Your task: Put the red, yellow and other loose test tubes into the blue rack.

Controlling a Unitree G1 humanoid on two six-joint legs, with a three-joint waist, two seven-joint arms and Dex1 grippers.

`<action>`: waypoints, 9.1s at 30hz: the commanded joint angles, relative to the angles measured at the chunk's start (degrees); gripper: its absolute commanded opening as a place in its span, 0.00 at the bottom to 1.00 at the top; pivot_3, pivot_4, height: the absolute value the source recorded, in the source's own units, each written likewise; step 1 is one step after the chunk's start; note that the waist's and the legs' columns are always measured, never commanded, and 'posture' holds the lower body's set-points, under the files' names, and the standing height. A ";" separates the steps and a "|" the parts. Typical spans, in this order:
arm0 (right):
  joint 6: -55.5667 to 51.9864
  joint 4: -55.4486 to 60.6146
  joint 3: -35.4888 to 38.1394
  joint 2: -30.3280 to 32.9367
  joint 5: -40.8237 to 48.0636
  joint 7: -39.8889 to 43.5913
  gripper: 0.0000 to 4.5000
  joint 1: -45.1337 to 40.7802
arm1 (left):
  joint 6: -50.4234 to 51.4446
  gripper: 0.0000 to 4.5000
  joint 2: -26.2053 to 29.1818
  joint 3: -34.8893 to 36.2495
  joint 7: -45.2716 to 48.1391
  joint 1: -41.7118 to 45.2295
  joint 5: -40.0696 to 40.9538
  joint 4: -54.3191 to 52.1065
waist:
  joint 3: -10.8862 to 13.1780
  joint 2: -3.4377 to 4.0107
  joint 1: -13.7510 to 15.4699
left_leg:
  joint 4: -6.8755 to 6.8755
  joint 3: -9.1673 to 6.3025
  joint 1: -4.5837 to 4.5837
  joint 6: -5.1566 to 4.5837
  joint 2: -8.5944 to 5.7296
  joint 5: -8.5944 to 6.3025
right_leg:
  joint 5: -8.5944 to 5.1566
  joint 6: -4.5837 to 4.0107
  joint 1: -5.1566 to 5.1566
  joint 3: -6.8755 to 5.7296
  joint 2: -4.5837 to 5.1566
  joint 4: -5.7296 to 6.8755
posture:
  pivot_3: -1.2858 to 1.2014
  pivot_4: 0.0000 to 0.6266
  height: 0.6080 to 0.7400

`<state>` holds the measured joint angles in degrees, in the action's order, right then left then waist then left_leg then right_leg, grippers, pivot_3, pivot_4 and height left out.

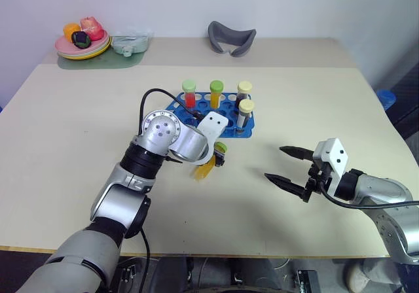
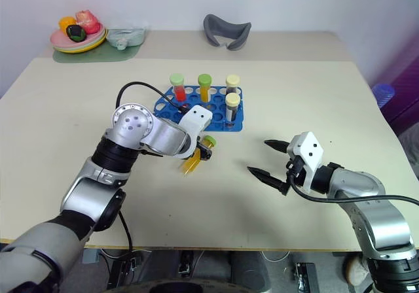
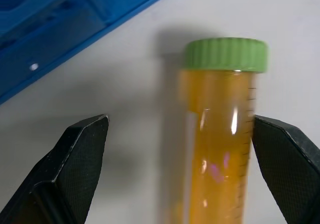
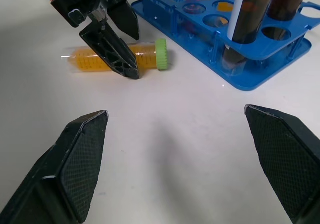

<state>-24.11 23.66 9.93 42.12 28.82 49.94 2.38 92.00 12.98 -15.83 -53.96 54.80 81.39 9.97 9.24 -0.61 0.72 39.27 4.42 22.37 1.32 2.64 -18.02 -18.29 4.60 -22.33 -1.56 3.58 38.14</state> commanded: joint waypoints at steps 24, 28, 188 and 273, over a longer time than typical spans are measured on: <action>2.49 -0.73 1.09 0.45 -0.06 1.27 1.00 -1.01 | -12.49 0.37 4.08 -7.49 -28.31 0.32 30.64 4.48 | -0.02 0.02 0.02 | 0.01 -0.01 -0.03 0.02 0.00 0.01 | 0.00 0.00 0.03 0.00 0.02 0.01 | 0.52 0.24 0.96; 2.83 -0.97 1.25 0.41 -0.23 1.28 1.00 -0.84 | -14.13 0.37 5.83 -10.18 -27.28 0.77 31.52 4.03 | -0.02 0.02 0.01 | 0.01 -0.01 -0.04 0.02 -0.01 0.01 | 0.00 0.00 0.04 0.00 0.01 0.00 | 0.52 0.24 0.96; 2.18 -0.14 -2.18 -3.83 -2.63 -4.98 1.00 -6.09 | -117.53 0.19 -15.61 9.78 70.49 -22.04 -78.29 22.02 | 0.00 0.01 0.09 | 0.00 0.08 0.01 -0.12 -0.01 -0.05 | 0.01 0.02 0.01 -0.15 -0.02 -0.03 | 0.52 0.24 0.96; 6.14 -4.58 -5.13 -7.31 -5.36 -3.32 1.00 -7.18 | 0.50 0.99 36.07 3.61 63.84 -9.16 -39.74 -9.28 | 0.04 -0.10 0.01 | -0.01 0.07 0.05 -0.06 0.02 -0.03 | 0.00 0.00 -0.11 -0.02 -0.01 0.08 | 0.52 0.24 0.96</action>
<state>-18.13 16.24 4.65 34.84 22.68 46.84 -3.93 92.04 49.45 -12.47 10.14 45.24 42.69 0.39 9.28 -0.70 0.73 39.26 4.49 22.41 1.25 2.65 -18.05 -18.30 4.59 -22.43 -1.58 3.56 38.22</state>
